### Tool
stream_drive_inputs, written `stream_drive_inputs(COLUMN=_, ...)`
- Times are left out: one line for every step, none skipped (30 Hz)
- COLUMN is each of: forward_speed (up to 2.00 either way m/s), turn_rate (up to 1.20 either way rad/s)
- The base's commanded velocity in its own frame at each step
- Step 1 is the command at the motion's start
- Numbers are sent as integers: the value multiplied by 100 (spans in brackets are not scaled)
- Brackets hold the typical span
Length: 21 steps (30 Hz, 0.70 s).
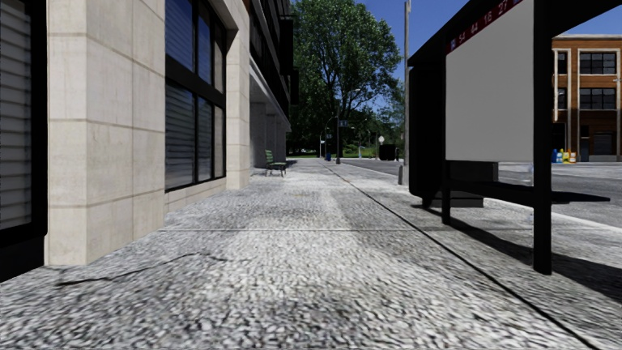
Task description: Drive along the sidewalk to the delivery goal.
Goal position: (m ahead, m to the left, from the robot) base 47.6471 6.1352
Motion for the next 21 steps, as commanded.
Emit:
stream_drive_inputs(forward_speed=200, turn_rate=0)
stream_drive_inputs(forward_speed=200, turn_rate=0)
stream_drive_inputs(forward_speed=200, turn_rate=0)
stream_drive_inputs(forward_speed=200, turn_rate=0)
stream_drive_inputs(forward_speed=200, turn_rate=0)
stream_drive_inputs(forward_speed=200, turn_rate=0)
stream_drive_inputs(forward_speed=200, turn_rate=0)
stream_drive_inputs(forward_speed=200, turn_rate=0)
stream_drive_inputs(forward_speed=200, turn_rate=0)
stream_drive_inputs(forward_speed=200, turn_rate=0)
stream_drive_inputs(forward_speed=200, turn_rate=0)
stream_drive_inputs(forward_speed=200, turn_rate=0)
stream_drive_inputs(forward_speed=200, turn_rate=0)
stream_drive_inputs(forward_speed=200, turn_rate=0)
stream_drive_inputs(forward_speed=200, turn_rate=0)
stream_drive_inputs(forward_speed=200, turn_rate=0)
stream_drive_inputs(forward_speed=200, turn_rate=0)
stream_drive_inputs(forward_speed=200, turn_rate=0)
stream_drive_inputs(forward_speed=200, turn_rate=0)
stream_drive_inputs(forward_speed=200, turn_rate=0)
stream_drive_inputs(forward_speed=200, turn_rate=0)
